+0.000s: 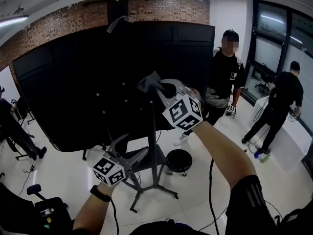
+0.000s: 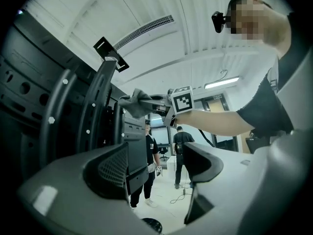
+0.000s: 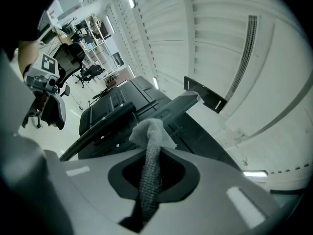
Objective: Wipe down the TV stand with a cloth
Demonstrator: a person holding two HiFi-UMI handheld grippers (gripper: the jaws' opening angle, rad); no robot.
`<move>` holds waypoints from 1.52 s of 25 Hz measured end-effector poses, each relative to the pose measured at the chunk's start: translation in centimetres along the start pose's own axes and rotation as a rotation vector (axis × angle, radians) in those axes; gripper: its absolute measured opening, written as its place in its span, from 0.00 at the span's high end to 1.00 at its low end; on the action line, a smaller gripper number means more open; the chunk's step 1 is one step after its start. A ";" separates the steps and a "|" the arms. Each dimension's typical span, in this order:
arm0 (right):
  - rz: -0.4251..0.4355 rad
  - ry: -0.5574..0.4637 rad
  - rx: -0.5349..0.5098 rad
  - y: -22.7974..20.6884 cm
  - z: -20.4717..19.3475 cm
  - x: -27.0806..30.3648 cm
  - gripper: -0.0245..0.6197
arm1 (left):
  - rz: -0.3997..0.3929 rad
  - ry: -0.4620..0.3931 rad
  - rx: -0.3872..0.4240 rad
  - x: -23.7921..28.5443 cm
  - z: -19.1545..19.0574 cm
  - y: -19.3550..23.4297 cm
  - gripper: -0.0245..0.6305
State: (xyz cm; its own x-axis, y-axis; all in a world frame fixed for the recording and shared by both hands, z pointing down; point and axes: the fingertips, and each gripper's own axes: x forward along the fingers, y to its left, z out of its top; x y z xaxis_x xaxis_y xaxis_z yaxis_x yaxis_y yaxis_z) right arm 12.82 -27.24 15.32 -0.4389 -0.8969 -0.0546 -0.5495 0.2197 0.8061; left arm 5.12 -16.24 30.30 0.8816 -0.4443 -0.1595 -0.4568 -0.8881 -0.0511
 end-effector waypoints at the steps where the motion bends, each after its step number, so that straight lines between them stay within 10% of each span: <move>1: 0.000 -0.005 -0.013 -0.2 0.0 0.3 0.93 | 0.009 0.003 0.006 0.3 0.3 0.4 0.39; 38: 0.150 0.031 -0.169 7.2 -6.1 5.8 0.93 | 0.109 0.018 -0.027 2.5 -2.1 2.8 0.40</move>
State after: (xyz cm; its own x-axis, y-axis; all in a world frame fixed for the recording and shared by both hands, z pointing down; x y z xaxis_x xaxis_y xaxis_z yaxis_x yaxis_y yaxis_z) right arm 10.65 -33.21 24.38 -0.4831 -0.8710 0.0894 -0.3517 0.2866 0.8912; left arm 6.31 -20.08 31.81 0.8287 -0.5405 -0.1451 -0.5473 -0.8369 -0.0081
